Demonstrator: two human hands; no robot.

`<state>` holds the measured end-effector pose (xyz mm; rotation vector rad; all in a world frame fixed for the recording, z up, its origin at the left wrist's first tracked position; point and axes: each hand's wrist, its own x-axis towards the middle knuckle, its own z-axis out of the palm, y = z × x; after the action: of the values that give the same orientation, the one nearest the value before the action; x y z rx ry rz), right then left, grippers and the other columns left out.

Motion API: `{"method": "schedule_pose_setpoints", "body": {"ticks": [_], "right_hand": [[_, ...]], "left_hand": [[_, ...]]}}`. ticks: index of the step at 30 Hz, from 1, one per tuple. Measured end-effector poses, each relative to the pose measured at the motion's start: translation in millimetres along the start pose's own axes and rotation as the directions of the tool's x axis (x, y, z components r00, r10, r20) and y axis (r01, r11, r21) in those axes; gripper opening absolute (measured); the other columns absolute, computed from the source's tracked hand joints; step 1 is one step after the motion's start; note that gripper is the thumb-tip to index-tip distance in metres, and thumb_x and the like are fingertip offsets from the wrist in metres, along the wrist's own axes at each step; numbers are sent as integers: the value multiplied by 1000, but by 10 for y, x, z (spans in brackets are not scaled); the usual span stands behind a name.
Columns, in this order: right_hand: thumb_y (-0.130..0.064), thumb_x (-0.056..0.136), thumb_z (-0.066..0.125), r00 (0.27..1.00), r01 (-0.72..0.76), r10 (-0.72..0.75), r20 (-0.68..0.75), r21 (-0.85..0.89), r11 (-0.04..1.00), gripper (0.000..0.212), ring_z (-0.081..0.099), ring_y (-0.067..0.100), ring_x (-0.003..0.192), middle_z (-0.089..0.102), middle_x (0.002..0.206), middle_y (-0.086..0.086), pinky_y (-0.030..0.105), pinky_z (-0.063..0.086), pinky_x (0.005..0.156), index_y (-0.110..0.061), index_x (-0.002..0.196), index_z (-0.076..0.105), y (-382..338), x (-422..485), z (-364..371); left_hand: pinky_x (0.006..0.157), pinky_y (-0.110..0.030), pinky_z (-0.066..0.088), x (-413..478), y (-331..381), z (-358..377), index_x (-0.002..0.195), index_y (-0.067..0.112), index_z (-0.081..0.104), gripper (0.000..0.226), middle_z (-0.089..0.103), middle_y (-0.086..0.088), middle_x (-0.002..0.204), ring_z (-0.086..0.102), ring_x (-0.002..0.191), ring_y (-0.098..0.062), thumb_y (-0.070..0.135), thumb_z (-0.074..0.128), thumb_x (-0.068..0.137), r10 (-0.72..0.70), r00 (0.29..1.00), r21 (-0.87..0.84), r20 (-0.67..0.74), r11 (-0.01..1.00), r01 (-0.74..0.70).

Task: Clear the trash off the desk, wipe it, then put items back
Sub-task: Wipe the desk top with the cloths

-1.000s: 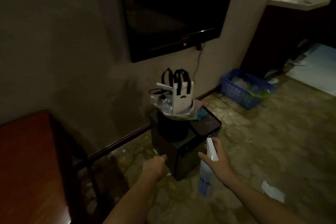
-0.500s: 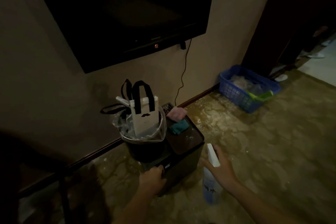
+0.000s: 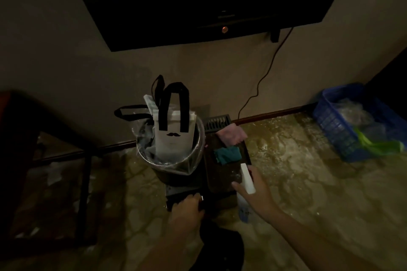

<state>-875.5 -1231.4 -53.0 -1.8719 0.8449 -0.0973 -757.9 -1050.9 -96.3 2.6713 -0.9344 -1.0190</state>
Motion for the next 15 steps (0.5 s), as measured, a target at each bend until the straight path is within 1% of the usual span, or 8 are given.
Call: {"method": "schedule_pose_setpoints", "body": {"ticks": [2,3,4,6,8,9,12,15], "right_hand": [[-61,70,67,999,13,-11,43,-45,999,79,51,19,106,50,117,0,37,47,87,-17,131,42,75,196,82],[-64,65,65,998,12,-8,58,-70,997,85,50,20,109,49,120,1,39,47,90,-16,132,41,118,295,112],[-62,63,65,998,22,-15,69,-102,995,88,48,21,112,48,123,3,40,45,93,-15,132,41,151,400,127],[-47,66,74,995,55,-42,89,-154,987,84,46,24,115,46,126,7,40,43,96,-10,133,41,169,617,137],[-30,71,81,991,65,-45,122,-168,984,80,44,25,119,43,130,8,35,40,98,-9,135,38,144,865,158],[-25,73,81,989,72,-49,136,-171,983,79,42,25,121,42,132,8,32,38,98,-9,136,37,124,973,190],[-24,75,79,981,104,-67,180,-202,974,80,40,25,124,39,136,8,30,35,97,-10,139,33,139,1178,303],[-28,75,78,954,120,-47,296,-234,965,84,36,27,128,34,141,7,39,36,102,-14,142,28,224,1321,334]], "left_hand": [[92,-39,47,212,37,-2,120,22,50,35,58,0,121,58,109,-22,38,54,89,-36,999,-9,-1,999,36],[92,-38,47,304,70,0,120,22,50,35,58,0,121,58,110,-22,37,54,89,-50,999,-21,4,999,50],[91,-36,47,387,116,9,120,22,50,34,58,0,121,58,110,-22,36,55,89,-64,998,-37,12,997,64],[87,-34,47,483,202,10,119,21,50,33,59,0,121,58,109,-22,36,55,89,-82,997,-73,12,994,83],[86,-32,47,552,232,17,120,22,51,34,59,1,121,58,109,-20,37,53,90,-116,993,-125,-5,986,115],[87,-31,47,577,218,15,122,22,52,35,59,1,122,57,110,-19,37,52,90,-143,990,-145,-12,979,140],[85,-26,43,627,153,72,127,22,50,37,59,0,124,57,112,-18,32,51,92,-223,974,-198,35,954,225],[79,-24,42,655,190,103,126,19,51,34,59,-2,122,58,109,-18,28,52,93,-265,961,-250,74,928,275]]}}
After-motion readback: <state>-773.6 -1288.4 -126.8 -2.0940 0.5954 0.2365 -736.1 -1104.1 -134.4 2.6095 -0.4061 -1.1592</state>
